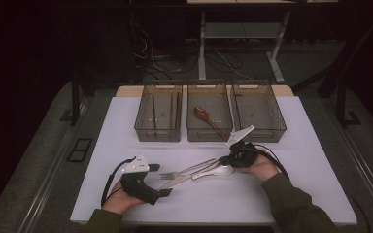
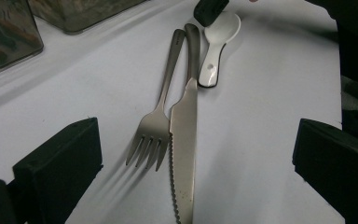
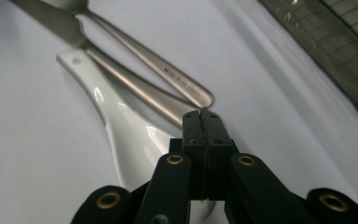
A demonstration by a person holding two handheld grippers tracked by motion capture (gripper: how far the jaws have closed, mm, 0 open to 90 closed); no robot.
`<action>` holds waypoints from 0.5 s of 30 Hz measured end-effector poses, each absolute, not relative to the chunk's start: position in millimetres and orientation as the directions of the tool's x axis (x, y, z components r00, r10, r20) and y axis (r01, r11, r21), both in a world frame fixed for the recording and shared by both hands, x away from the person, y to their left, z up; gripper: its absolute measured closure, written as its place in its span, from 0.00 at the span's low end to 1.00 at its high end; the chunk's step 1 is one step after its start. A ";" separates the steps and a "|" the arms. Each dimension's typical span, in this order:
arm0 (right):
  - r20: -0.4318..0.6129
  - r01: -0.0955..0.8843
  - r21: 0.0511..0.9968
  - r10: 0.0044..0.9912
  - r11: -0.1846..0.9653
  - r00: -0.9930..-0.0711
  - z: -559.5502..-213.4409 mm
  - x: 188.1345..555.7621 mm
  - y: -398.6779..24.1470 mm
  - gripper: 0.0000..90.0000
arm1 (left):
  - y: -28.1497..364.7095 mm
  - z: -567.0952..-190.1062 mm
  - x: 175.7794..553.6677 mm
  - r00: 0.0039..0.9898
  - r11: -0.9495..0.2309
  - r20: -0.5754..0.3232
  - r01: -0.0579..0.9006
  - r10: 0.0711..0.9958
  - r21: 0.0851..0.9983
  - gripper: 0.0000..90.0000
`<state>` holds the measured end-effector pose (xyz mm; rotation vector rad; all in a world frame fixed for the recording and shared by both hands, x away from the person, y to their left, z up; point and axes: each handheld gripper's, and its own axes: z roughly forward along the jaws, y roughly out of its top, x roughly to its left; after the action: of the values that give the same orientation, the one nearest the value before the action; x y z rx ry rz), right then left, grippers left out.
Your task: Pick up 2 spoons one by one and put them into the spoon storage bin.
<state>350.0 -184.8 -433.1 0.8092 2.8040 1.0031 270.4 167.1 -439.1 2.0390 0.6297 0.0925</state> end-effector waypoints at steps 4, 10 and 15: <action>0.100 0.434 0.590 0.472 0.680 -0.876 -435.3 345.0 -187.9 0.99 | 166.9 -439.1 270.4 0.865 -0.405 -0.184 0.394 0.467 0.825 0.01; 0.119 0.424 0.584 0.445 0.692 -0.888 -433.6 336.1 -191.6 0.99 | 166.4 -439.2 270.2 0.865 -0.404 -0.187 0.397 0.466 0.824 0.01; 0.107 0.408 0.582 0.432 0.703 -0.896 -433.3 327.8 -192.6 0.99 | 166.1 -439.3 270.2 0.865 -0.405 -0.186 0.395 0.466 0.824 0.01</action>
<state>327.8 -192.6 -433.3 0.7068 2.8644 0.9642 270.2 166.1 -439.3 2.0421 0.6269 0.0894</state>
